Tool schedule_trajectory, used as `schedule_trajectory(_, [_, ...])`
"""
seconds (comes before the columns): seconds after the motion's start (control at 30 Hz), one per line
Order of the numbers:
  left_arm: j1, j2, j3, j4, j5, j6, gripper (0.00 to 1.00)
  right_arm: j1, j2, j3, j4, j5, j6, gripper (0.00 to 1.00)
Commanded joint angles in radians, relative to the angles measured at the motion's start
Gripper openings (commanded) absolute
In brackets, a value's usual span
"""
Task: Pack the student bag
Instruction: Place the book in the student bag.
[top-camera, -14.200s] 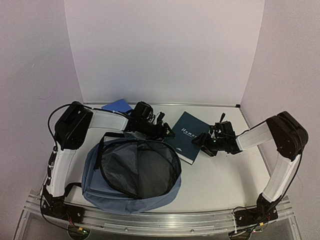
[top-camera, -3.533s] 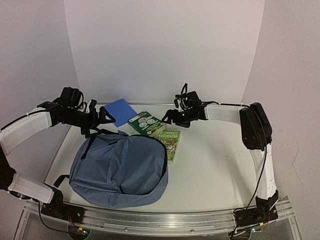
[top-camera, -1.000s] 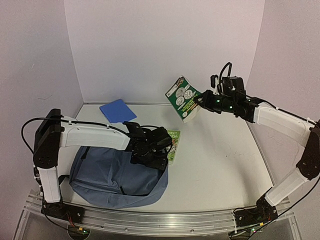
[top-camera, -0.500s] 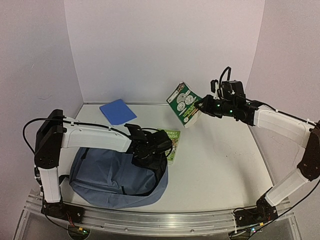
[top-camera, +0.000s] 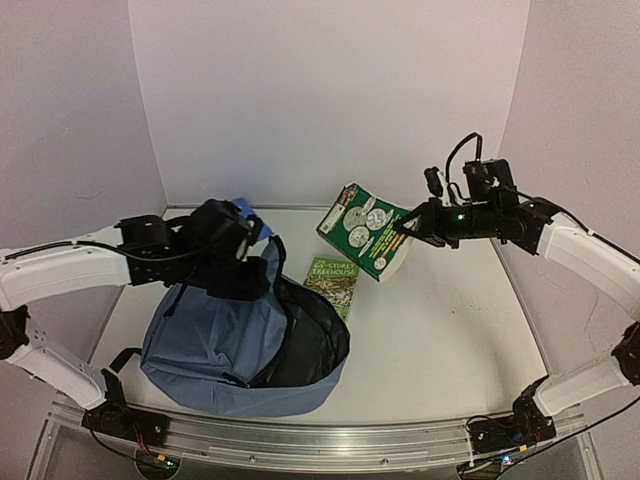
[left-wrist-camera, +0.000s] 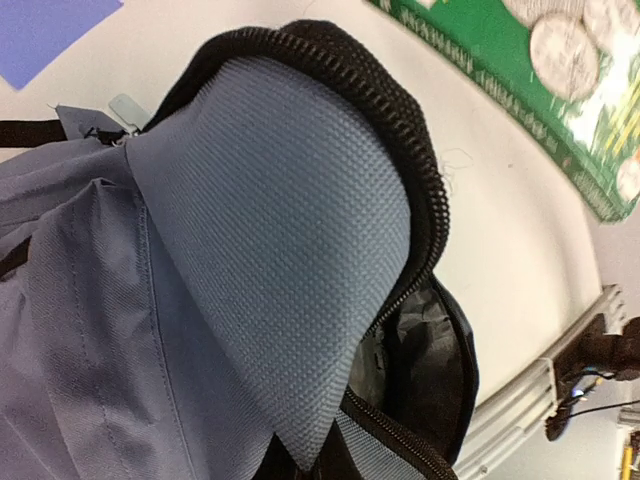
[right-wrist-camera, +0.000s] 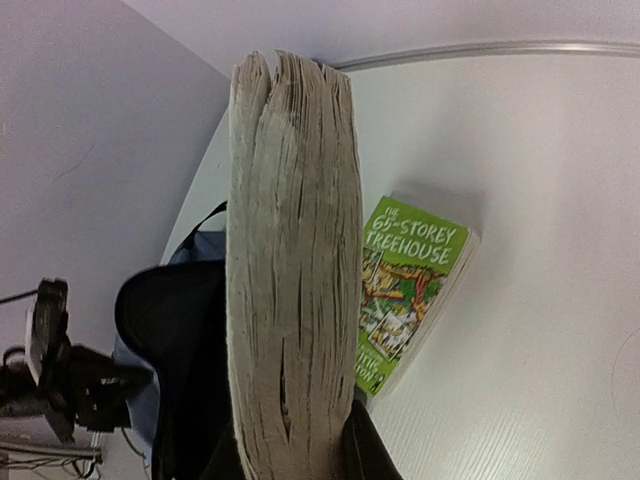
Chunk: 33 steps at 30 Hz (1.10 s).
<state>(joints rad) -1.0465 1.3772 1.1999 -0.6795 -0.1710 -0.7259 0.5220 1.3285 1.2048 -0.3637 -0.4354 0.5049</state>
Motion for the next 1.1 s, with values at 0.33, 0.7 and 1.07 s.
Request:
schedule_trajectory(0.33, [0.151,-0.270,-0.046,0.096,0.298,0.147,0.00,0.243,0.017,-0.058,0.012,-0.338,0.123,0.00])
schedule_trajectory(0.7, [0.152,-0.287,-0.051,0.113,0.313,0.146,0.00,0.341,0.220,-0.128,0.348,-0.311,0.313,0.00])
schedule_trajectory(1.07, [0.154,-0.224,-0.028,0.154,0.359,0.140,0.00,0.466,0.525,0.048,0.513,-0.047,0.398,0.00])
